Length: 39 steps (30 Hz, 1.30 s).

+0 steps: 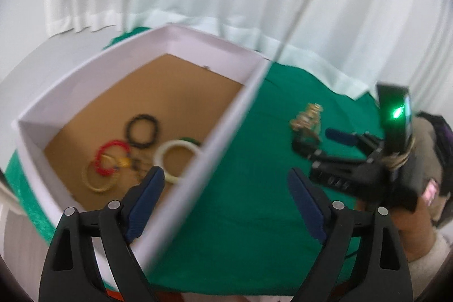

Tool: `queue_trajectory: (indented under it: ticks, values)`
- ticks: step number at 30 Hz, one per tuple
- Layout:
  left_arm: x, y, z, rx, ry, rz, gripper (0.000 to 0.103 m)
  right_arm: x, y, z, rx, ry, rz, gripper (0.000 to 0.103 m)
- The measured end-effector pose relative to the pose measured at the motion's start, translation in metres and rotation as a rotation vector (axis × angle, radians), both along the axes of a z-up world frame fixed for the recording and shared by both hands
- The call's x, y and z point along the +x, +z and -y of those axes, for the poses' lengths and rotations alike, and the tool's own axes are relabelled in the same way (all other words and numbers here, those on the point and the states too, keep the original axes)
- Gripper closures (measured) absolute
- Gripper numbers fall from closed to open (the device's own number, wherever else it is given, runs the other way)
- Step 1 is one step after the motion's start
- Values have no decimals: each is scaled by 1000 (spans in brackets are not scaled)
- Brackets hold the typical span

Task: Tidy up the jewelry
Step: 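Move both open grippers back toward the watch and gold chains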

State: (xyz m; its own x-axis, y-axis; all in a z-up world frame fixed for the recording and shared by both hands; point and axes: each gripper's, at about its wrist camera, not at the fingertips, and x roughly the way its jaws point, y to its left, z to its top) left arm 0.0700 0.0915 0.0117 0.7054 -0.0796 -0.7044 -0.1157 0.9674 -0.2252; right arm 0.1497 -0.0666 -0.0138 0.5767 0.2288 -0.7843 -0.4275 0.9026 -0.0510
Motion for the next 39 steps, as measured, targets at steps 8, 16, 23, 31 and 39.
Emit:
queue_trajectory:
  ticks: [8,16,23,31,39]
  values:
    - [17,-42,72,36,-99,-78,9,-37,-46,95,-83,-114,-45,25]
    - [45,-86,118,149,-133,-105,9,-46,-67,159,-63,-276,-45,25]
    - [70,-119,131,197,-110,-123,9,-51,-86,189,-46,-351,-56,25]
    - [73,-138,128,259,-73,-137,5,-56,-89,200,-46,-368,-32,25]
    - [72,-141,121,219,-58,-131,0,-53,-96,209,-13,-383,-25,20]
